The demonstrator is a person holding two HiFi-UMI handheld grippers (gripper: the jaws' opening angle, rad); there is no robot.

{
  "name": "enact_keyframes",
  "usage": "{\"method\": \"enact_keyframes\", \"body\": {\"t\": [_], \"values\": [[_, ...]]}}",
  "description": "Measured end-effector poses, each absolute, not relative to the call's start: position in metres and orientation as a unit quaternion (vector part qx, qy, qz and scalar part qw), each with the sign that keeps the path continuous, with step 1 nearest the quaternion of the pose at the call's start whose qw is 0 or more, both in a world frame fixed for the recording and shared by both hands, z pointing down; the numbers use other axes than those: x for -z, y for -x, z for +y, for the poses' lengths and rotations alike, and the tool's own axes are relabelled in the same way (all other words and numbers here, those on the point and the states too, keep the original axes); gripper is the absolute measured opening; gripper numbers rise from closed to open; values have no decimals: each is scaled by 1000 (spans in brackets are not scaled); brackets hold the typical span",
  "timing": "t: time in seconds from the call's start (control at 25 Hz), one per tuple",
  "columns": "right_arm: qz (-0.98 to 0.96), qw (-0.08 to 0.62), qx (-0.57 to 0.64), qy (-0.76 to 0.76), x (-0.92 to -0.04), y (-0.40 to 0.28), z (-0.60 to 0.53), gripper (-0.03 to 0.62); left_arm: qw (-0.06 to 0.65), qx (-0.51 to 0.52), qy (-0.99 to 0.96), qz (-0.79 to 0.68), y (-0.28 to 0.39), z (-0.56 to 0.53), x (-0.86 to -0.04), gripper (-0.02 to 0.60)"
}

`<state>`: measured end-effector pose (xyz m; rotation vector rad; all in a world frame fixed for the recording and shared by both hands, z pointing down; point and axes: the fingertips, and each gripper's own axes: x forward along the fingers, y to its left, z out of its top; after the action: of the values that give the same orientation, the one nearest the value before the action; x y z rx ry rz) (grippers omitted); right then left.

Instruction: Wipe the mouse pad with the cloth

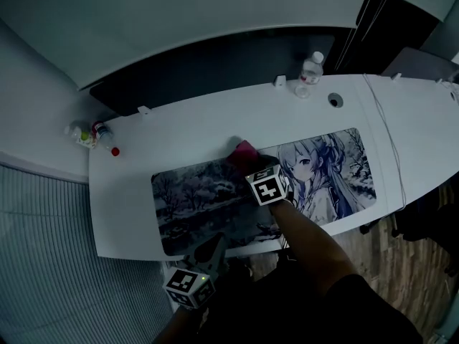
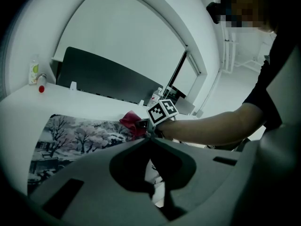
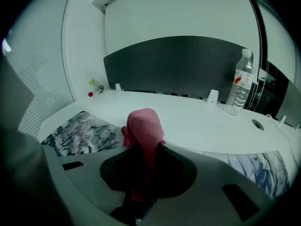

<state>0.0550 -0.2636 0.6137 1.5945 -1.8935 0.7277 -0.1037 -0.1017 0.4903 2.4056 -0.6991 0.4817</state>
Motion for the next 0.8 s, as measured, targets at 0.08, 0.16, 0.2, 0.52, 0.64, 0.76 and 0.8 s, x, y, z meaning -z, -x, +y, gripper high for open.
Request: {"method": "enact_keyframes", "body": {"t": [0.08,0.16,0.2,0.52,0.64,0.76,0.8], "values": [[-701,276,-270,-600,-613,-72,-261,83,291,-183,-904,-255,92,-100,-491,5],[-697,275,-272,-604,-613,-87,-258,83,290,-185,-905,-251,81,-99,-492,5],[-694,275,-273,-607,-613,-95,-256,83,291,-186,-905,-249,75,-98,-493,5],[-673,274,-275,-629,-615,-171,-239,83,298,-194,-909,-218,18,-90,-501,5],[-668,275,-273,-636,-615,-199,-232,83,296,-197,-911,-207,-6,-87,-504,5],[-662,281,-267,-642,-615,-228,-224,83,299,-197,-912,-199,-28,-84,-506,5],[-659,283,-266,-644,-615,-239,-221,83,302,-196,-912,-196,-36,-83,-507,5]]}}
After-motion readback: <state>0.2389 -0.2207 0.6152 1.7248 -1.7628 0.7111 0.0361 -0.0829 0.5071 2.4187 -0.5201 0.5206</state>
